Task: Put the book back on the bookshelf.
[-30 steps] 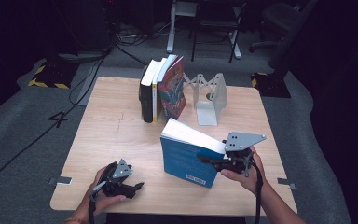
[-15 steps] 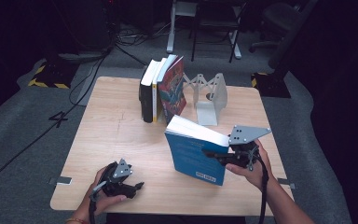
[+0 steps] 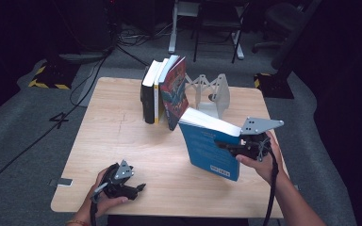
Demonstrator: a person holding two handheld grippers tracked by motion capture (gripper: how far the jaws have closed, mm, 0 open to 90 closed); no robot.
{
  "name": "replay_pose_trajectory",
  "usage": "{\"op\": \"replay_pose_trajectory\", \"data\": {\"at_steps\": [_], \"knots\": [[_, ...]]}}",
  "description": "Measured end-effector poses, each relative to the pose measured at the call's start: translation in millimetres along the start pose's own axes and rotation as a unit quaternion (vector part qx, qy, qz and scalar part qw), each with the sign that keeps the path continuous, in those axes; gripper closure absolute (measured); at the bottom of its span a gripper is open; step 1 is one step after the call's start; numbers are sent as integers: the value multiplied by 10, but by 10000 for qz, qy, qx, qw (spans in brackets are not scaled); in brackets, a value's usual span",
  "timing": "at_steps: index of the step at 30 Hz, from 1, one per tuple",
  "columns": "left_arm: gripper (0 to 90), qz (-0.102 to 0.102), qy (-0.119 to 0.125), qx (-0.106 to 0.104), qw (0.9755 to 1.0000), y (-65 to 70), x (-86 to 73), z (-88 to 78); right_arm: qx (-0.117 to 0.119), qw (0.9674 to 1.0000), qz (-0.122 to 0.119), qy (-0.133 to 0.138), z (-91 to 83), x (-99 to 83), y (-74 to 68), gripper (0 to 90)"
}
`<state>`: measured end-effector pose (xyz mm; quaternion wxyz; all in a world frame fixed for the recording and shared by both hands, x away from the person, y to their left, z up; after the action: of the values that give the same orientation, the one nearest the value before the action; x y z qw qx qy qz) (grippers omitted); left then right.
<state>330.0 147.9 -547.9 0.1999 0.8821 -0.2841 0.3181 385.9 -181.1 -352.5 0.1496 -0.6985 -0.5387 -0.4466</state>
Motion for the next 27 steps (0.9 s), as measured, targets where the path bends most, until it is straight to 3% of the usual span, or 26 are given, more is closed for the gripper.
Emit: {"op": "replay_pose_trajectory", "data": {"at_steps": [13, 27], "knots": [[186, -4, 5, -27, 10000, 2, 10, 11, -570, 9979, 277, -108, -92, -89, 443, 617], [191, 54, -8, -56, 10000, 4, 18, 17, -1128, 9920, 531, -185, -28, -60, 853, 617]]}}
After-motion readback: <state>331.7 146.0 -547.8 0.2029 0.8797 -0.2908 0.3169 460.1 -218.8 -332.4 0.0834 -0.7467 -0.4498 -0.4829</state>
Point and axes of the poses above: each handheld gripper's, and its own axes: z roughly forward along the jaws, x roughly out of its top, y roughly to its right, the point moved 6 cm from there along z, roughly forward along the jaws, and after that the axes turned 13 degrees about -z, right-handed, at the moved point
